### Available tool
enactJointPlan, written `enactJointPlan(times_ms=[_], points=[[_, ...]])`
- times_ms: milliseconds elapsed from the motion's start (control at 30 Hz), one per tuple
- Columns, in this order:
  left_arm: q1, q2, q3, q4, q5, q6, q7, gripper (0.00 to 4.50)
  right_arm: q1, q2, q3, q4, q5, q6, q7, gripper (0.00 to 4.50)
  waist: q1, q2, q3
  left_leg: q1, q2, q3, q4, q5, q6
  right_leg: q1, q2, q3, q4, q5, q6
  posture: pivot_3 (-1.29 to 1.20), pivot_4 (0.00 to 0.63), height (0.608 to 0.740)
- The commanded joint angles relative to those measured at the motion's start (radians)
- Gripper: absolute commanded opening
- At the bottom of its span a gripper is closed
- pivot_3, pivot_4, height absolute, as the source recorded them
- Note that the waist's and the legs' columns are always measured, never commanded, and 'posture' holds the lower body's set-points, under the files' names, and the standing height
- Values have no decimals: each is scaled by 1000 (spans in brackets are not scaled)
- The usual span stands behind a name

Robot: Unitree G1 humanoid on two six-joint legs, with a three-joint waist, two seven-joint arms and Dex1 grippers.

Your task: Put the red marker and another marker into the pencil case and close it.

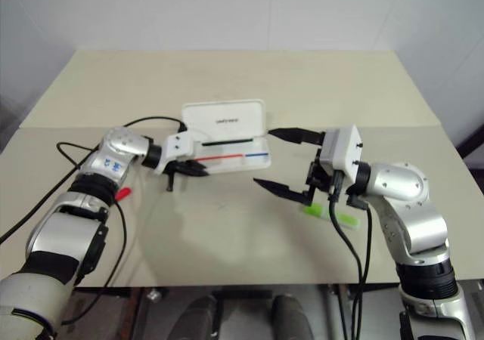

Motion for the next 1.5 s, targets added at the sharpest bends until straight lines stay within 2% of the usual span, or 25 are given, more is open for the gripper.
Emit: enactJointPlan(times_ms=[33, 433, 633, 800, 1133, 1400, 1500], points=[[49, 2, 6, -79, -20, 8, -33, 14, -12, -14, -25, -6, 12, -4, 4, 4500, 0, 0, 0, 0, 0, 0, 0, 0, 0, 0, 0, 0, 0, 0, 0, 0, 150, 740], [388, 115, 59, -767, -141, 264, -70, 14, 6, -19, -27, 46, 2, -18, 31, 4500, -5, 0, 0, -1, 1, 2, -2, -1, 2, -1, 0, 2, -4, 0, 0, 0, 150, 740], [515, 157, 55, -1023, -177, 383, -59, 14, 51, -55, -54, 39, 16, -13, 51, 4500, 0, 1, 0, 0, 1, 2, -2, -1, 2, -1, 0, 4, -4, 0, 0, 0, 150, 740], [580, 183, 46, -1120, -195, 400, -58, 14, 116, -102, -91, 16, 36, -7, 83, 4500, 0, 1, 0, 0, 1, 2, -2, -1, 2, -1, 0, 5, -4, 0, -1, 0, 150, 740], [585, 185, 26, -1097, -179, 421, -20, 14, 157, -126, -98, -30, 57, 15, 90, 4500, 0, 1, 1, 0, 1, 4, -1, -1, 2, -1, 0, 6, -4, 1, -1, 0, 150, 740], [576, 123, 37, -1164, -271, 477, -7, 2481, 133, -106, -79, -22, 48, 12, 79, 4500, 0, 1, 1, 0, 1, 4, -1, -2, 3, -1, 0, 6, -4, 1, -1, 0, 150, 740], [590, 127, 38, -1210, -305, 498, -12, 2481, 125, -98, -72, -16, 46, 8, 81, 4500, -1, 1, 1, 0, 1, 4, -1, -2, 3, -1, 0, 6, -4, 1, -1, 0, 150, 740]])
